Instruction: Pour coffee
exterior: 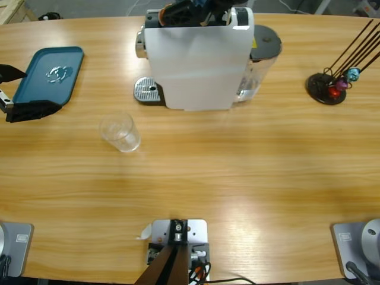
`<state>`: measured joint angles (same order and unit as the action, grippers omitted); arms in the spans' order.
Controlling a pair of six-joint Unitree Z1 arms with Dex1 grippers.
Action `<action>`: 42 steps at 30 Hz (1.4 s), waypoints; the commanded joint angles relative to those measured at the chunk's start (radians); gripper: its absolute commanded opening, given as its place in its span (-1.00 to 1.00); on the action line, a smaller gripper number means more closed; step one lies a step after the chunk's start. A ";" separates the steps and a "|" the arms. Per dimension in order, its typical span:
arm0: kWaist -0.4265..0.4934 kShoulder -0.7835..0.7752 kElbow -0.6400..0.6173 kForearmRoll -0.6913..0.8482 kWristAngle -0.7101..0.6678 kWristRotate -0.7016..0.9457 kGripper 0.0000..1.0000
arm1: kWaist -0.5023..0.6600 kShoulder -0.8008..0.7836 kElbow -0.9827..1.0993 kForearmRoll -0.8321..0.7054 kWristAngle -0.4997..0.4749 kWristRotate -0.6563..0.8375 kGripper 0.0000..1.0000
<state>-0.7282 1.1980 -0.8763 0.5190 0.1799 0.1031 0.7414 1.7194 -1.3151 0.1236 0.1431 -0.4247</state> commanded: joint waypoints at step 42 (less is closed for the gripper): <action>-0.008 -0.094 0.137 -0.036 -0.017 -0.021 1.00 | 0.233 0.070 -0.752 0.807 -0.312 0.169 -0.72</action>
<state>-0.7282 1.1382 -0.7913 0.4950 0.1788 0.0918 0.9788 1.7261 -1.7441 0.5878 -0.2374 -0.4183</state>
